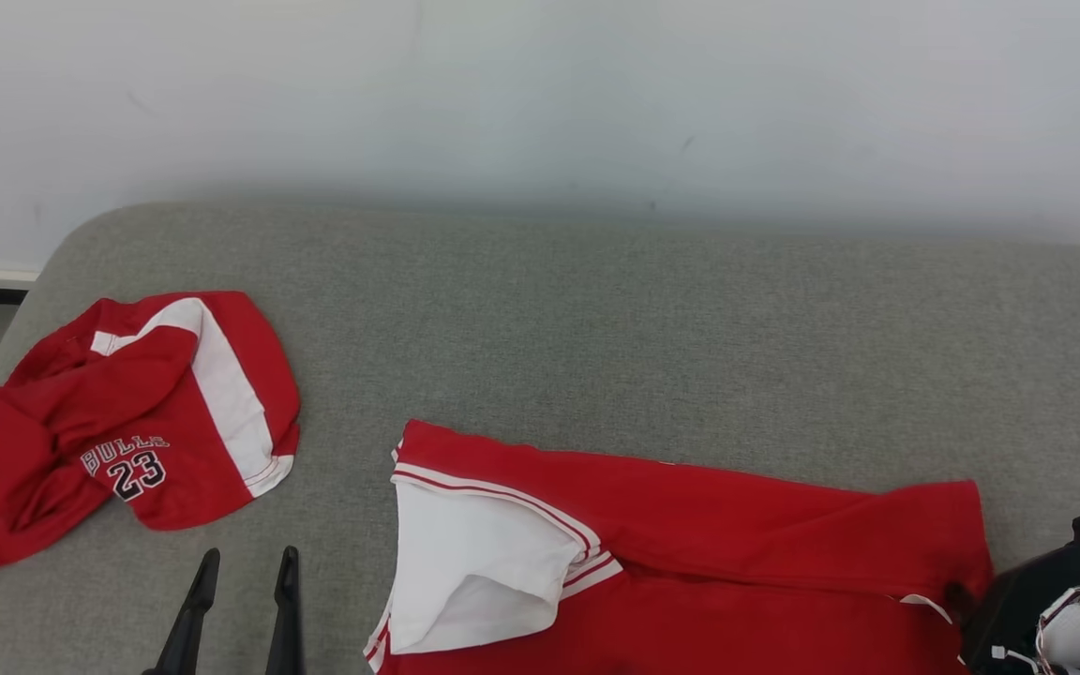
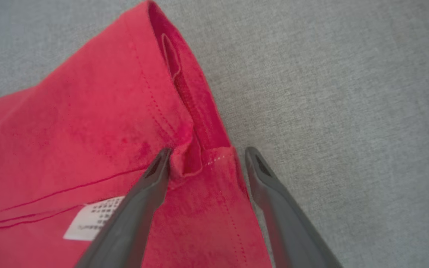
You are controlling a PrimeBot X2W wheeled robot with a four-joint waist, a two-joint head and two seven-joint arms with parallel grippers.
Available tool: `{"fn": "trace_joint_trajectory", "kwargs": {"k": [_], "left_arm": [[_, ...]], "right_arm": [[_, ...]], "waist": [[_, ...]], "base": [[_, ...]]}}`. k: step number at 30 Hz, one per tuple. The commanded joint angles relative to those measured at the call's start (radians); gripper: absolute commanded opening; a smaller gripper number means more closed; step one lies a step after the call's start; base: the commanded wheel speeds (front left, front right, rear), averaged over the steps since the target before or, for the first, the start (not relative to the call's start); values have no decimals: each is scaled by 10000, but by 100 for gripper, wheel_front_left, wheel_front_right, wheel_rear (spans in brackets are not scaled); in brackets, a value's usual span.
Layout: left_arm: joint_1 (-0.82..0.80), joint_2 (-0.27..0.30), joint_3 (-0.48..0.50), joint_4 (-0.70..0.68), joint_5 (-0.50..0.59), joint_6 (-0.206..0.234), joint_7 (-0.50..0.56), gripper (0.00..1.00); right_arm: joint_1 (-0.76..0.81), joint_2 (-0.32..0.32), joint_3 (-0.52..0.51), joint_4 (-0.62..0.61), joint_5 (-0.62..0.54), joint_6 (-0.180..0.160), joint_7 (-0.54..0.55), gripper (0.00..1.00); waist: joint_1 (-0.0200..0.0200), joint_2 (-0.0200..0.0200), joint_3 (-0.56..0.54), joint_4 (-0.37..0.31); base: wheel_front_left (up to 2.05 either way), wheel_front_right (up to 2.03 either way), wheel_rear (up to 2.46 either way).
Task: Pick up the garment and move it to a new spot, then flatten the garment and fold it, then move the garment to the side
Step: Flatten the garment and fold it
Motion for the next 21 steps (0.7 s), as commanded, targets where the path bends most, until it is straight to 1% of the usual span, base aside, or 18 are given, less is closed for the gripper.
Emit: {"fn": "trace_joint_trajectory", "kwargs": {"k": [1, 7, 10, 11, 12, 13, 14, 21], "left_arm": [[-55, -44, 17, 18, 89, -25, -27, 100], [-66, -111, -11, 72, 210, -105, -27, 100], [-60, -71, -6, 182, 267, -14, 3, 100], [-71, -51, 5, 212, 289, 8, 32, 100], [-71, -25, -10, 262, 263, 0, 98, 100], [-81, 10, -17, 292, 251, -16, 134, 100], [-89, 39, -21, 327, 210, -40, 213, 100], [-94, 242, -43, 497, -18, -70, 816, 100]], "right_arm": [[-43, 8, -12, 33, -96, -17, 14, 100], [-177, 13, -156, 426, -414, -17, 4, 100], [-322, 25, -52, 827, -479, -17, -29, 100], [-360, 30, -13, 910, -476, -17, -42, 46], [-424, 37, 43, 1006, -458, -17, -66, 26], [-482, 41, 106, 1078, -455, -17, -102, 4], [-523, 42, 162, 1124, -435, -17, -135, 0], [-774, 15, 72, 1234, -536, -18, -326, 0]], "waist": [[-1, 0, 34, 63], [-1, 0, 98, 165], [-1, 0, 142, 164], [-1, 0, 151, 152], [-1, 0, 162, 135], [-1, 0, 177, 118], [-1, 0, 194, 103], [-1, 0, 251, 14]], "base": [[0, 0, 0], [0, 0, 0], [0, 0, 0], [0, 0, 0], [0, 0, 0], [0, 0, 0], [0, 0, 0], [0, 0, 0]]}}
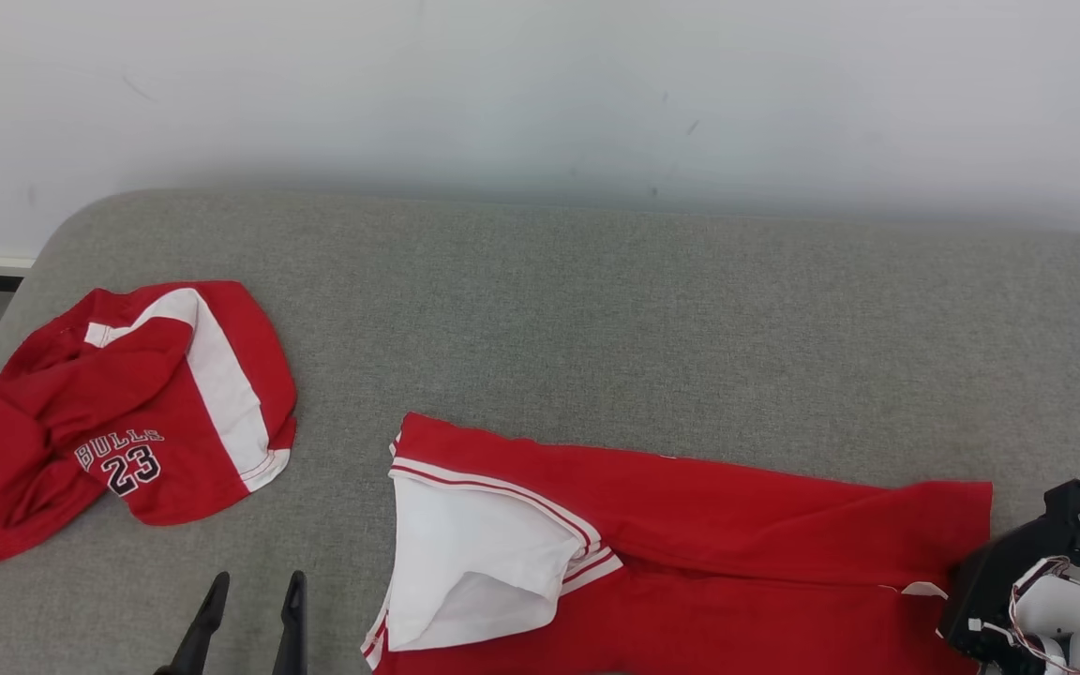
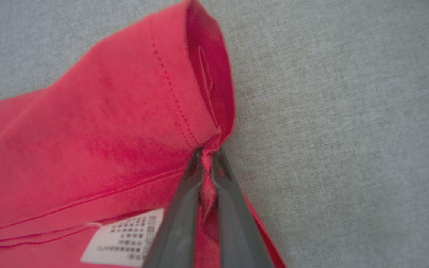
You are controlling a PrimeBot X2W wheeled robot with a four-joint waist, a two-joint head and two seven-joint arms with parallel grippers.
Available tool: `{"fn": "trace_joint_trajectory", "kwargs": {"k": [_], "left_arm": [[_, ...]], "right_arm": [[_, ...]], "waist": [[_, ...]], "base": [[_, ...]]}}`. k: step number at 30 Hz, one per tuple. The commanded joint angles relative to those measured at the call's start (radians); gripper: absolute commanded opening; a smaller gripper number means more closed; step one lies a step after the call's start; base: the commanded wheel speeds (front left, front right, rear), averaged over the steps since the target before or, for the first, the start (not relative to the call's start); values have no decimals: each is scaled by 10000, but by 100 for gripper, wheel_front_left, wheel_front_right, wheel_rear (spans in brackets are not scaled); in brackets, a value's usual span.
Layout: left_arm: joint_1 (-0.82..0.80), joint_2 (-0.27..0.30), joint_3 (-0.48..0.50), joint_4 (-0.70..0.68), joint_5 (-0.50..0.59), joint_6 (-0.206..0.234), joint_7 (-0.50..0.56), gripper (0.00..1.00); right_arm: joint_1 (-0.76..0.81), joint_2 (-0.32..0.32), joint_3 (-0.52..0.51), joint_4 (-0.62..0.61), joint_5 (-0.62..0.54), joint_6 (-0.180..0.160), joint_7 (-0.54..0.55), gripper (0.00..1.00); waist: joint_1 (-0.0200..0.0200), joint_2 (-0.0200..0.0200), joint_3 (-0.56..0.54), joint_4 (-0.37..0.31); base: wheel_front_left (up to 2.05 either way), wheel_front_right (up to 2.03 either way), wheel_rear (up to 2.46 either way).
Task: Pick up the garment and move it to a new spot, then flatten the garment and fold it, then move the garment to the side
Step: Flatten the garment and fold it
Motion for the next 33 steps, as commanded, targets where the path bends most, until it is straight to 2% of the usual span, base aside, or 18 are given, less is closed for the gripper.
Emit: {"fn": "trace_joint_trajectory", "kwargs": {"k": [1, 9, 15, 18, 21, 24, 27, 33], "left_arm": [[-71, 85, 55, -40, -56, 40, 66, 100], [83, 236, 223, -288, -122, 237, 240, 100], [104, 276, 269, -456, -158, 361, 353, 100], [41, 245, 271, -504, -202, 430, 408, 100], [44, 241, 260, -485, -240, 453, 447, 100], [117, 230, 243, -404, -305, 472, 462, 100], [259, 199, 281, -332, -383, 531, 394, 100], [402, 57, 255, -219, -548, 498, 334, 100]], "right_arm": [[-21, 19, -162, 86, -73, -22, -96, 0], [-460, -14, -1327, -407, -321, -22, -422, 0], [-857, -7, -2657, -1451, -1138, -22, -416, 0], [-987, 14, -2945, -2073, -1548, -20, -391, 0], [-810, 29, -2484, -2320, -1281, -19, -147, 0], [-411, 16, -1591, -2557, -446, -20, 117, 0], [-28, 25, -419, -2759, 926, -19, 514, 0], [788, 17, 2115, -3191, 2712, -19, 586, 0]], "waist": [[0, 0, 2, -51], [0, 0, 36, -398], [0, 0, 191, -799], [0, 0, 239, -939], [0, 0, 173, -1033], [0, 0, -8, -1085], [0, 0, -222, -1149], [0, 0, -564, -1067]], "base": [[0, 0, 0], [0, 0, 0], [0, 0, 0], [0, 0, 0], [0, 0, 0], [0, 0, 0], [0, 0, 0], [0, 0, 0]]}}
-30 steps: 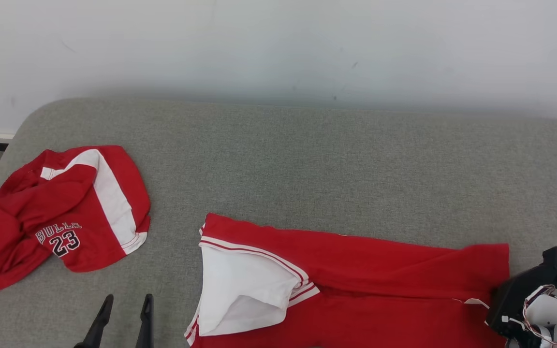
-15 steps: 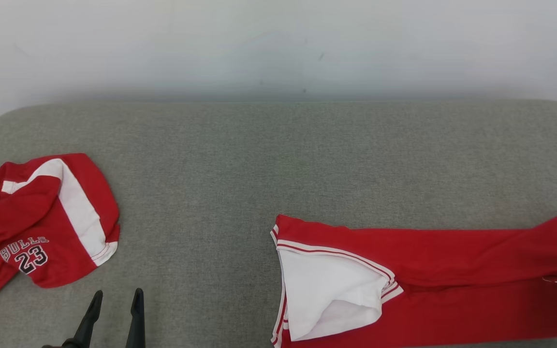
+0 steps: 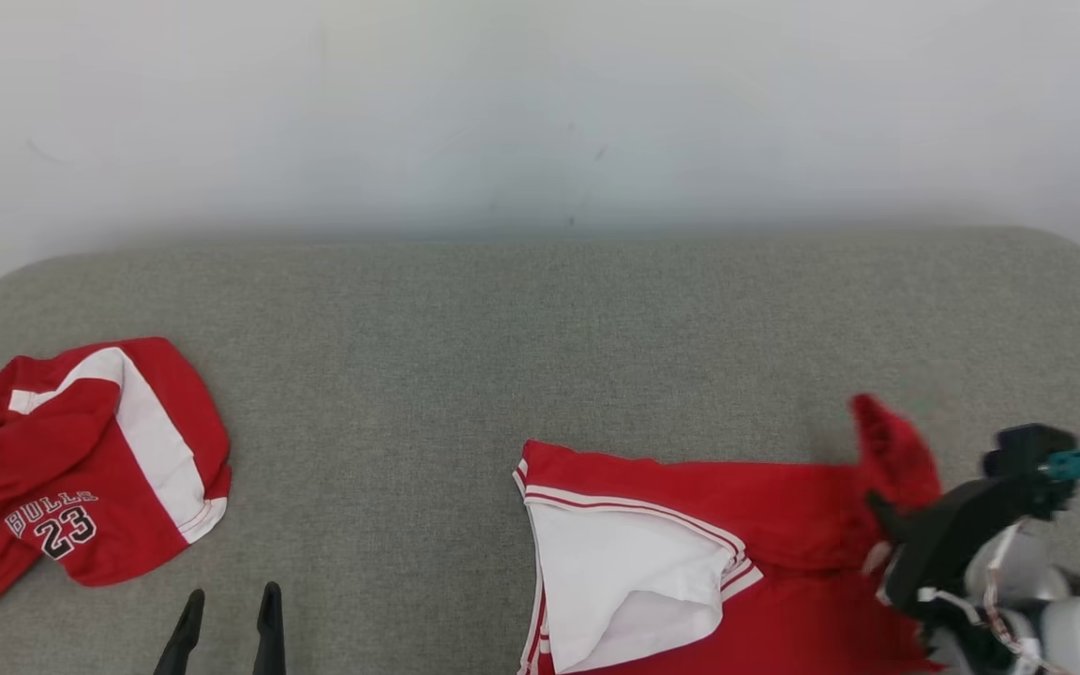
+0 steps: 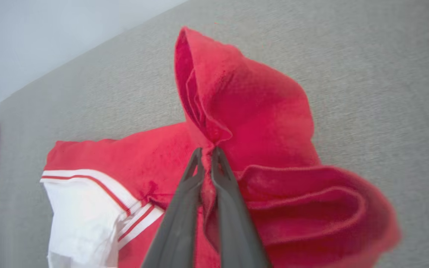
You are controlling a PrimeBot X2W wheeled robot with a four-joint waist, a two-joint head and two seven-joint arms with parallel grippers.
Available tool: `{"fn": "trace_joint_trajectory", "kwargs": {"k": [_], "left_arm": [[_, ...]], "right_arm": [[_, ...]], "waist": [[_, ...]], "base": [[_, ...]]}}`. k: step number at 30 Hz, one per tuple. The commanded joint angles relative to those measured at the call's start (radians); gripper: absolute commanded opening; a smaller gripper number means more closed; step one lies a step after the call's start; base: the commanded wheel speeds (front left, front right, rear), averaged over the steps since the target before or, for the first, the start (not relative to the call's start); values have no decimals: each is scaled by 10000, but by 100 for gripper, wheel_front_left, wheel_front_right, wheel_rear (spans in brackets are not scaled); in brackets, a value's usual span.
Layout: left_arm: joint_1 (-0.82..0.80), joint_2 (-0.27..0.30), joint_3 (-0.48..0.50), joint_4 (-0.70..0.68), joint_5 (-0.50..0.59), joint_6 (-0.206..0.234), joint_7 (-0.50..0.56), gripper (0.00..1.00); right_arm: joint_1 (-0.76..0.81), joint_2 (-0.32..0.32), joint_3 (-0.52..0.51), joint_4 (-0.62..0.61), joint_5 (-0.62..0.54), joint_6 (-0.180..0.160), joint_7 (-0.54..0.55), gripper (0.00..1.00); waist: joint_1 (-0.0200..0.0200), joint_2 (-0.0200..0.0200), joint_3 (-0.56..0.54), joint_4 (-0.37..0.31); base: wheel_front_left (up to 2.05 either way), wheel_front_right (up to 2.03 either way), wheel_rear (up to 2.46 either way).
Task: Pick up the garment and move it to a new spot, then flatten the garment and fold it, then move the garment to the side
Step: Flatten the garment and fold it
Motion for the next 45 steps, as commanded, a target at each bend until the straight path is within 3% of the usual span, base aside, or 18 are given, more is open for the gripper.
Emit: {"fn": "trace_joint_trajectory", "kwargs": {"k": [1, 5, 12, 28, 29, 30, 31, 37, 40, 45], "left_arm": [[145, -42, -23, 31, -12, -38, -27, 100], [188, -20, -110, 95, -63, -76, 31, 100], [92, -63, -324, 149, -89, -152, 131, 100], [-144, -131, -759, 429, -66, -244, 149, 100], [-153, -124, -761, 447, -75, -242, 136, 100], [-158, -118, -762, 465, -86, -240, 121, 100], [-158, -109, -767, 475, -95, -237, 109, 100], [-11, -47, -686, 509, -159, -150, 56, 100], [109, -21, -678, 485, -188, -118, 2, 100], [205, -33, -672, 464, -267, -104, -68, 100]], "right_arm": [[187, 3, 506, -32, 272, -17, -119, 0], [365, -3, 1929, 301, 1130, -17, -603, 0], [-140, 3, 3500, 1730, 2232, -16, -1685, 0], [-1833, -1, 5016, 5147, 3362, -16, -3245, 0], [-1926, -1, 5037, 5342, 3385, -16, -3346, 14], [-1994, -1, 5078, 5524, 3460, -16, -3400, 81], [-2063, 0, 5144, 5610, 3592, -16, -3472, 100], [-2037, -17, 5947, 4848, 5265, -17, -3572, 100], [-1831, -18, 5420, 4451, 4681, -17, -3915, 100], [-1105, -96, 3202, 3749, 2341, -17, -4136, 100]], "waist": [[1, 0, -125, 102], [1, 0, -220, 380], [1, 0, -308, 1116], [1, 0, -357, 2357], [1, 0, -367, 2383], [1, 0, -377, 2403], [1, 0, -391, 2417], [1, 0, -543, 2253], [1, 0, -644, 2070], [1, 0, -697, 1774]], "base": [[0, 0, 0], [0, 0, 0], [0, 0, 0], [0, 0, 0], [0, 0, 0], [0, 0, 0], [0, 0, 0], [0, 0, 0], [0, 0, 0], [0, 0, 0]]}}
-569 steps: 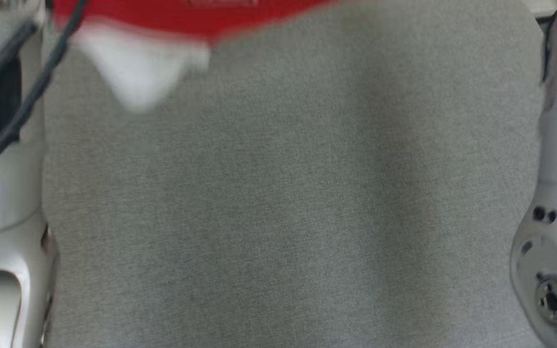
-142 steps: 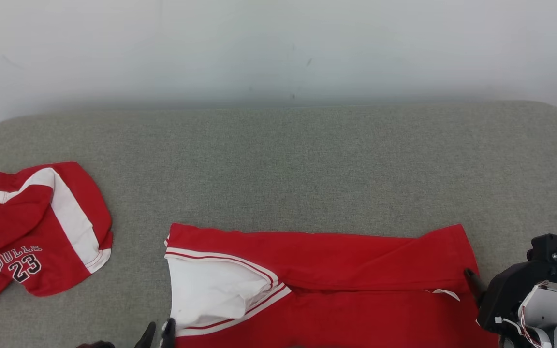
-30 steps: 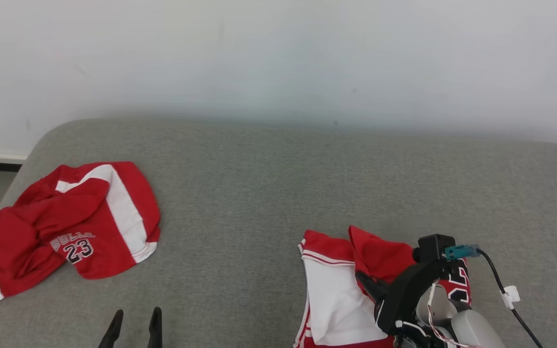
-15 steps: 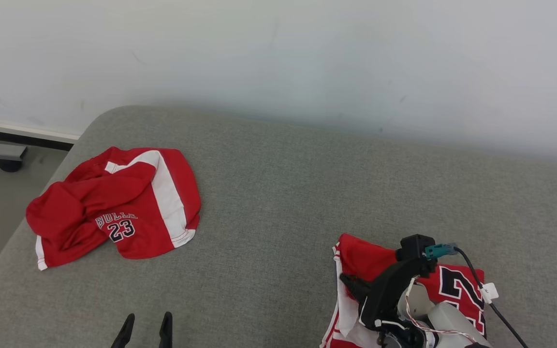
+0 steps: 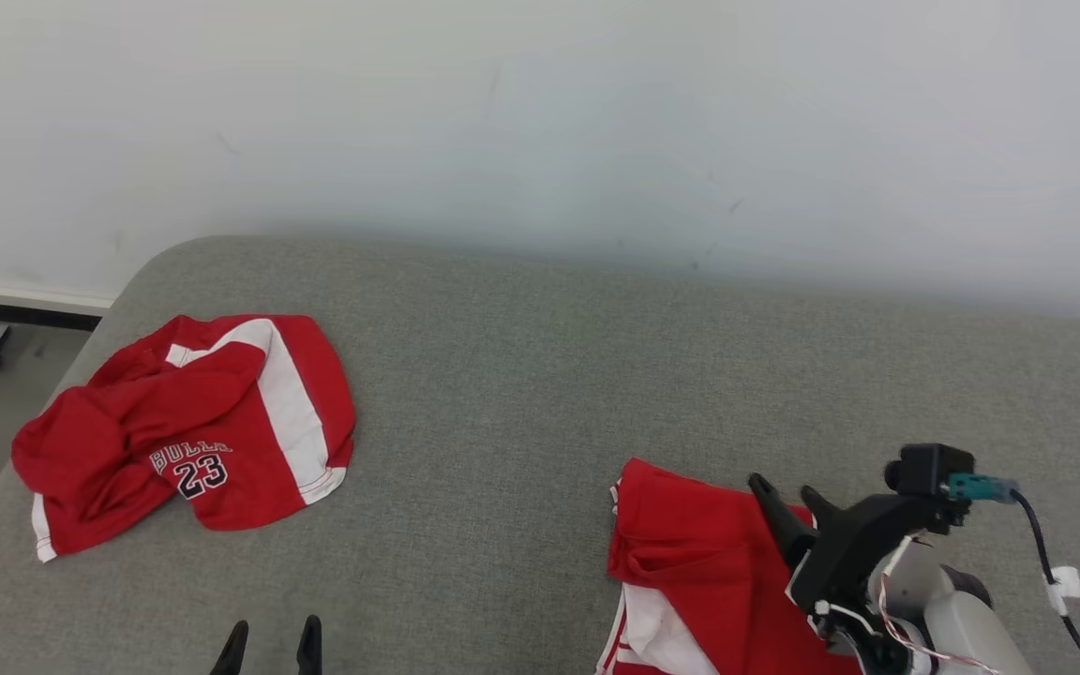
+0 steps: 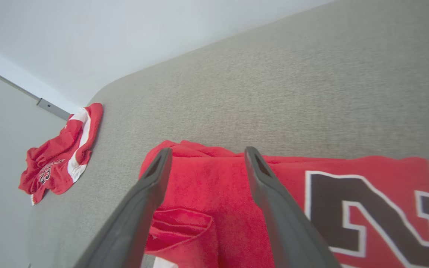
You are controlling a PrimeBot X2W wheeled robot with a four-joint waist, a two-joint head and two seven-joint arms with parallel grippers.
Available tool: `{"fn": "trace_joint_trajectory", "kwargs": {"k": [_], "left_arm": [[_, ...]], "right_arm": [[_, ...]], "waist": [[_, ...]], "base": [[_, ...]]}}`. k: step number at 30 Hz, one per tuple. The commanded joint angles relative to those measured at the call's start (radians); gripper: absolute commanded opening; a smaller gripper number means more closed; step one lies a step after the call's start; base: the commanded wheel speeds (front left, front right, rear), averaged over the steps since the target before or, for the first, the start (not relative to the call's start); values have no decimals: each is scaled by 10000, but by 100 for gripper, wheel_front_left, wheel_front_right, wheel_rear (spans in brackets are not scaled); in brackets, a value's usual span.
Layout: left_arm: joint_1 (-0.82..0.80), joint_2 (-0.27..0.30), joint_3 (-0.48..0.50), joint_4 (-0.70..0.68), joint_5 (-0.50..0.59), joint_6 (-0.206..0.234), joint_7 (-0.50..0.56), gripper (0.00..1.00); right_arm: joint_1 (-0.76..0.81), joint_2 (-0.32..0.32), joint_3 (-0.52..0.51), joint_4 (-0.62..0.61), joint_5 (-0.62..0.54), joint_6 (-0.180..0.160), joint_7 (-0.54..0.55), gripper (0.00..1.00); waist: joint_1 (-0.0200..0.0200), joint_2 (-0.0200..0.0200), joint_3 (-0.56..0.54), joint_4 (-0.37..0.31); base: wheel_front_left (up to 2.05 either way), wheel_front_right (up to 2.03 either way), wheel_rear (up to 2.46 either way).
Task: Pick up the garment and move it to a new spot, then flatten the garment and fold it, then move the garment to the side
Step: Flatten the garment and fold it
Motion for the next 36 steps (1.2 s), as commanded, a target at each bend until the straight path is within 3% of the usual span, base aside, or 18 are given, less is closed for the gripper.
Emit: {"fn": "trace_joint_trajectory", "kwargs": {"k": [1, 3, 4, 5, 6, 7, 15, 25, 36], "left_arm": [[101, 17, 19, -19, -63, 34, -86, 100], [131, 21, 21, 0, -110, 10, -117, 100], [125, 21, 13, 9, -123, 5, -137, 100], [106, 21, 4, 21, -134, -3, -154, 100], [78, 21, -2, 40, -140, -9, -171, 100], [50, 21, -12, 54, -143, -10, -188, 100], [-151, 63, -77, 160, -177, -35, -218, 100], [-194, 116, -142, 266, -225, -23, -174, 100], [-241, 198, -168, 262, -318, 31, -145, 100]], "right_arm": [[483, 14, -633, -420, -708, -16, 154, 100], [1188, 44, -1528, -1232, -1934, -17, 563, 100], [1407, 72, -1683, -1503, -2154, -17, 745, 90], [1601, 86, -1787, -1751, -2440, -17, 899, 69], [1769, 95, -1813, -1972, -2680, -16, 1026, 26], [1925, 103, -1774, -2160, -2832, -16, 1138, 0], [2337, 103, -351, -2305, -2618, -16, 942, 0], [1898, 110, -21, -1310, -3309, -16, 134, 0], [2009, 97, 2495, -829, -2076, -16, 218, 0]], "waist": [[-1, -1, -43, -204], [-1, -1, -3, -352], [-1, -1, 16, -397], [-1, -1, 37, -430], [-1, -1, 56, -463], [-1, -1, 74, -494], [-1, -1, 181, -538], [-1, -1, 182, -196], [-1, -1, 138, -19]], "base": [[0, 0, 0], [0, 0, 0], [0, 0, 0], [0, 0, 0], [0, 0, 0], [0, 0, 0], [0, 0, 0], [0, 0, 0], [0, 0, 0]]}}
